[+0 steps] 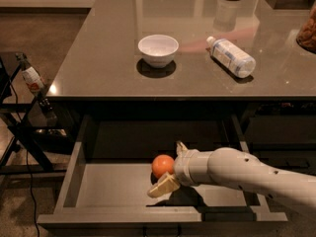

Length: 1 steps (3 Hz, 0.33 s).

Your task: Place orange into top drawer

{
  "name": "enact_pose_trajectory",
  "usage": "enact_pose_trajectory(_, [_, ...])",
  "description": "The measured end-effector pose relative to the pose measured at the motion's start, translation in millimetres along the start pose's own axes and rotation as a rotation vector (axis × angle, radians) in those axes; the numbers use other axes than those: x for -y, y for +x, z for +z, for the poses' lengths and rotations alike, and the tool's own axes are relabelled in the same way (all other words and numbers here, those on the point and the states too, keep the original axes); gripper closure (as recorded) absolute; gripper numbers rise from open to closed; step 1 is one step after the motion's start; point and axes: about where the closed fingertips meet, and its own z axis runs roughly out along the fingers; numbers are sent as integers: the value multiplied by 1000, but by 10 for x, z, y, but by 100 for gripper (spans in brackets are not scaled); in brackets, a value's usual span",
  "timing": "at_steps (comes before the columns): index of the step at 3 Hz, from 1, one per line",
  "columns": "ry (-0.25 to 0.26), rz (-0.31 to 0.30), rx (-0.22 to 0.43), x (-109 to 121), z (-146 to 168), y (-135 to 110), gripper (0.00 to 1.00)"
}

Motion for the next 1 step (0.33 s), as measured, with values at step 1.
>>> enact_pose_trajectory(1, [0, 0, 0, 0, 0, 0, 0])
